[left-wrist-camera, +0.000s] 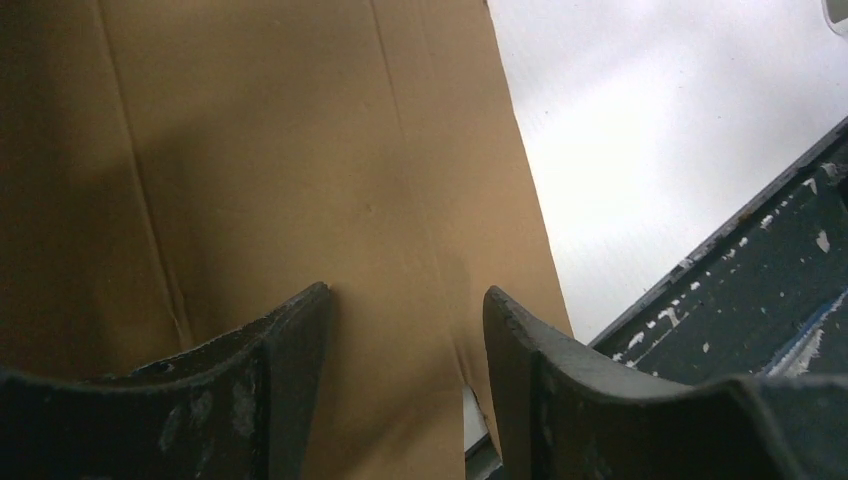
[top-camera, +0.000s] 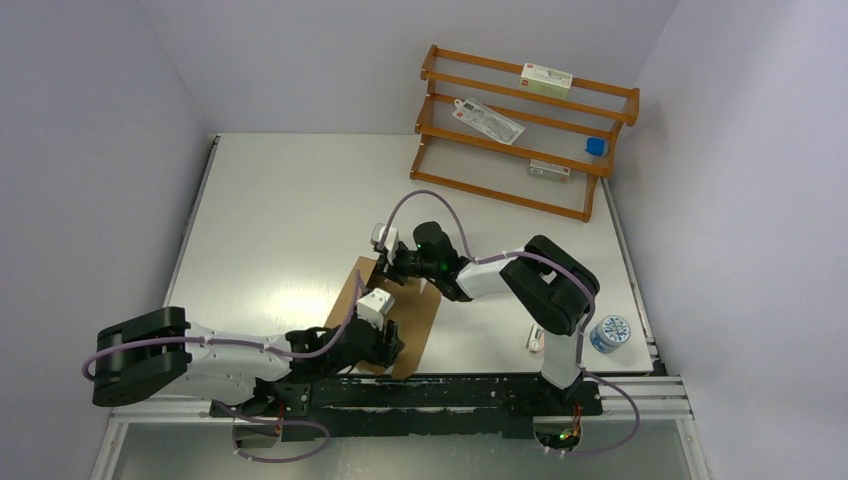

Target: Fold the paper box

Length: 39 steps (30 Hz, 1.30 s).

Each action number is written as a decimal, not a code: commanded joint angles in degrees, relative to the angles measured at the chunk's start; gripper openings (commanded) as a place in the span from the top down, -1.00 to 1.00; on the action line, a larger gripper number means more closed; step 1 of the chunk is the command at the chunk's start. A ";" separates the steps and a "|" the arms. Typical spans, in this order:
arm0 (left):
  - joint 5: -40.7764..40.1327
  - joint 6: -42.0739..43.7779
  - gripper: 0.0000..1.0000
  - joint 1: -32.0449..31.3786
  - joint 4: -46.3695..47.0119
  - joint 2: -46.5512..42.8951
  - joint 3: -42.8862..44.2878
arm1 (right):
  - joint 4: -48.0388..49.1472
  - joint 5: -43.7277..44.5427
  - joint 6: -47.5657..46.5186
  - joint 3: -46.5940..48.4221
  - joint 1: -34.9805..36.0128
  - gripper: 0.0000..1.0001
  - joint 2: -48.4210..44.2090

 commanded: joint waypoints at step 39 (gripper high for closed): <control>22.21 8.91 -0.94 33.99 -28.49 -6.65 26.93 | 10.33 9.47 1.23 -10.40 1.65 0.93 -5.32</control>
